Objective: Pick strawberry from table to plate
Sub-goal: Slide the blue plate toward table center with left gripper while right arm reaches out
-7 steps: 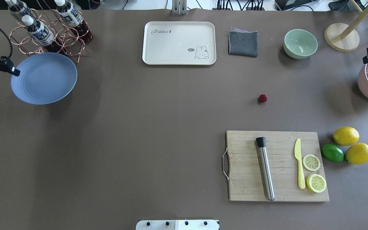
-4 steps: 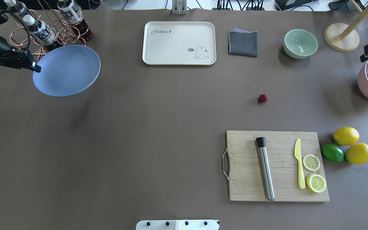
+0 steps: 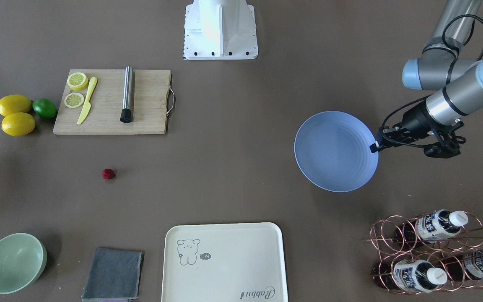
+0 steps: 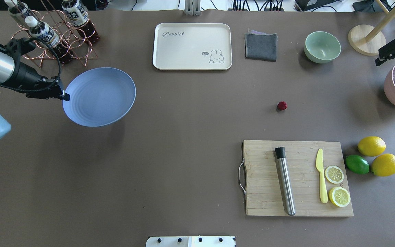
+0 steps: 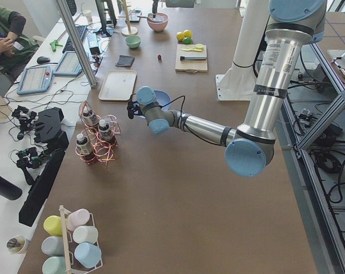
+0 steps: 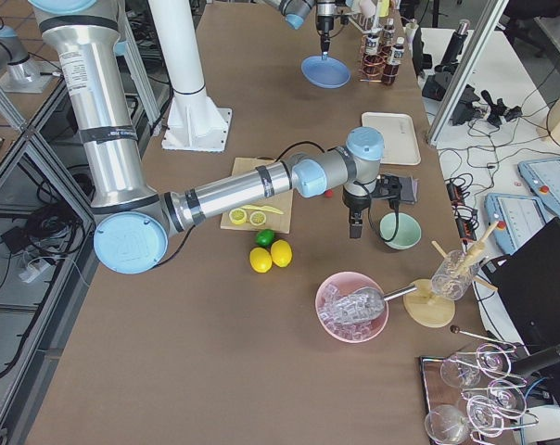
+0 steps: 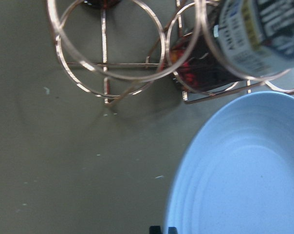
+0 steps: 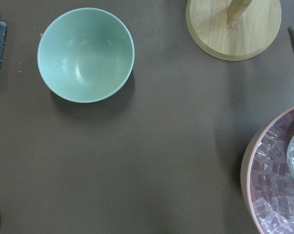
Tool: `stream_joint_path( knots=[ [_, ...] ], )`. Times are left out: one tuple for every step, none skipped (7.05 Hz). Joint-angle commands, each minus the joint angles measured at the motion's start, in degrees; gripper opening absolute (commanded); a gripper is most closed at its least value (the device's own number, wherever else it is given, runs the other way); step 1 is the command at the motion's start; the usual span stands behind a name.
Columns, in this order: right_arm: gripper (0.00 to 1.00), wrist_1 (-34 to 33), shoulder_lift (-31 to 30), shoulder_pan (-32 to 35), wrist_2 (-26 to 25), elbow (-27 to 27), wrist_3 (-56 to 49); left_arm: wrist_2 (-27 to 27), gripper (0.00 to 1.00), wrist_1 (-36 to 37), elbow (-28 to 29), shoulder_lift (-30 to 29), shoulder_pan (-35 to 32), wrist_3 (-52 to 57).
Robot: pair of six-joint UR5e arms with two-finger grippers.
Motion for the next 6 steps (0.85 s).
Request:
stream_joint_path(
  knots=[
    [1.0, 0.6, 1.5, -2.2, -0.1, -0.2, 0.5, 6.9, 0.0, 0.1, -5.3, -0.1, 7.8, -9.8],
    [1.0, 4.0, 1.6, -3.6, -0.2, -1.0, 2.0, 10.0, 0.0, 0.9, -4.6, -3.2, 11.2, -12.2],
    [1.0, 8.2, 1.6, -5.6, -0.4, -2.3, 6.7, 14.2, 0.0, 2.3, -2.9, -7.1, 14.3, -15.0],
    [1.0, 11.4, 1.6, -8.2, -2.6, -2.2, 12.0, 18.3, 0.0, 3.5, -1.4, -10.3, 17.3, -16.8],
    [1.0, 13.5, 1.8, -11.2, -4.3, -2.3, 16.0, 23.3, 0.0, 4.4, 0.8, -13.7, 20.8, -19.0],
    [1.0, 13.9, 2.0, -12.2, -4.5, -2.1, 16.8, 28.0, 0.0, 4.4, 1.3, -14.7, 23.9, -19.6]
  ],
)
